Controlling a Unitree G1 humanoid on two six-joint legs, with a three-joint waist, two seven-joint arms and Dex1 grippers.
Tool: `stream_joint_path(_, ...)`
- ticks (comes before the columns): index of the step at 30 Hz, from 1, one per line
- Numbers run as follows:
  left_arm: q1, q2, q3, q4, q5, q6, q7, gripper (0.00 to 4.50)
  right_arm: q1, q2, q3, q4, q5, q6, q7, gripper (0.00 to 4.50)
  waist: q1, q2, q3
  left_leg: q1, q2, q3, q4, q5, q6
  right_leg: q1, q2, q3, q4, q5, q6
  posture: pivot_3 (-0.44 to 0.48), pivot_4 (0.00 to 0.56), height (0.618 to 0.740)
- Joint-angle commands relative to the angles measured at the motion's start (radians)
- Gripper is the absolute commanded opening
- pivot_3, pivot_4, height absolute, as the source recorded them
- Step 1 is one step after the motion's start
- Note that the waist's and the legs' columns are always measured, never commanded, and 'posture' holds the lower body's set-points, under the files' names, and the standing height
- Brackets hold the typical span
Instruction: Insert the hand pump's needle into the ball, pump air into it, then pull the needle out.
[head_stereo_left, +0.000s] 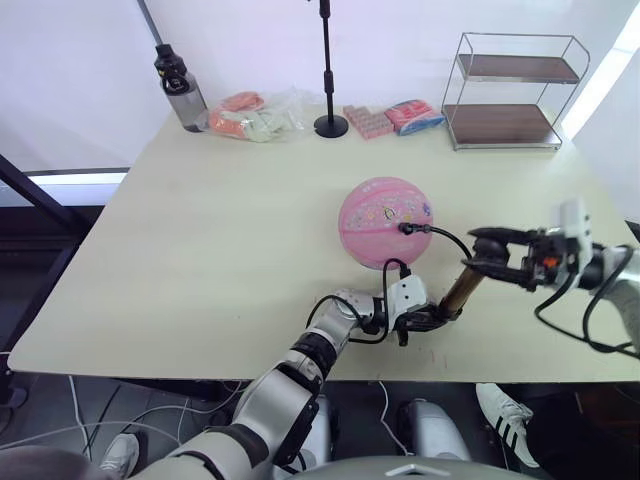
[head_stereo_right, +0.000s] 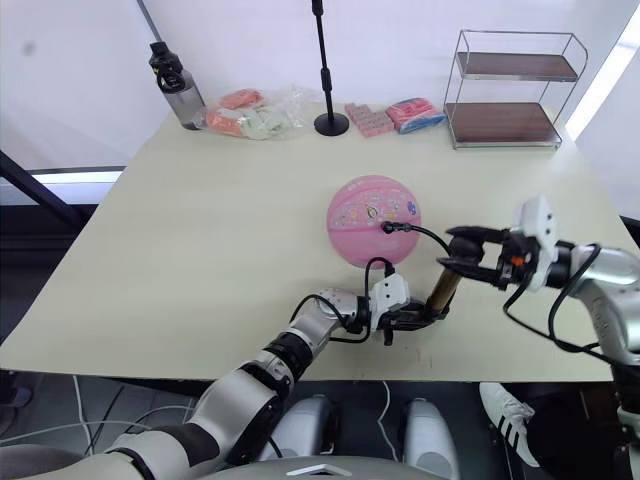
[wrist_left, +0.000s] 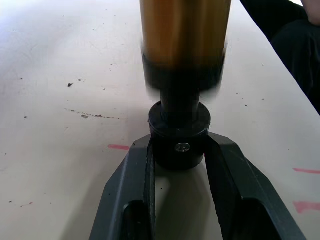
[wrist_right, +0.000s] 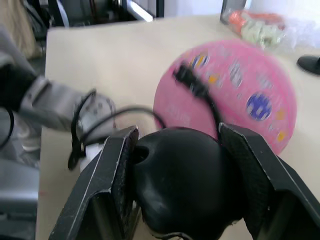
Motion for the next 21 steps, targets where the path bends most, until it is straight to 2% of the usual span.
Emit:
stream_joint_path(1, 0.047, 0.032, -0.012, 0.075, 0.037, 0.048, 0.009, 1.00, -0.052, -0.046, -0.080, -0.061, 0.085, 0.072, 0.002, 2.16, 0.000, 0.000, 0.000, 0.000, 0.000, 0.000, 0.000, 0.000, 0.000, 0.000, 0.000, -0.001, 0.000, 0.000, 0.000, 0.000, 0.150, 0.740)
stream_joint_path(5, 0.048, 0.033, -0.012, 0.073, 0.038, 0.047, 0.007, 1.00, -0.173, -0.092, -0.134, -0.046, 0.154, 0.176, -0.041, 2.16, -0.002, 0.002, 0.002, 0.000, 0.000, 0.000, 0.000, 0.000, 0.000, 0.000, 0.000, 0.000, 0.000, 0.000, 0.000, 0.000, 0.150, 0.740)
stream_joint_path(13, 0.048, 0.031, -0.011, 0.072, 0.037, 0.052, -0.001, 1.00, -0.299, -0.177, -0.164, 0.003, 0.185, 0.283, -0.049, 2.16, -0.002, 0.003, 0.003, 0.000, 0.000, 0.000, 0.000, 0.000, 0.000, 0.000, 0.000, 0.000, 0.000, 0.000, 0.000, 0.000, 0.150, 0.740)
stream_joint_path(16, 0.041, 0.033, -0.012, 0.074, 0.040, 0.052, -0.003, 1.00, -0.274, -0.175, -0.149, 0.005, 0.148, 0.251, -0.035, 2.16, -0.002, 0.002, 0.004, 0.000, 0.000, 0.000, 0.000, 0.000, 0.000, 0.000, 0.000, 0.000, 0.000, 0.000, 0.000, 0.000, 0.150, 0.740)
stream_joint_path(21, 0.037, 0.044, -0.015, 0.068, 0.046, 0.053, 0.002, 1.00, -0.116, -0.143, -0.099, -0.036, 0.054, 0.163, -0.024, 2.16, -0.002, 0.000, 0.003, 0.000, 0.000, 0.000, 0.000, 0.000, 0.000, 0.000, 0.000, -0.001, 0.000, 0.000, 0.000, 0.000, 0.150, 0.740)
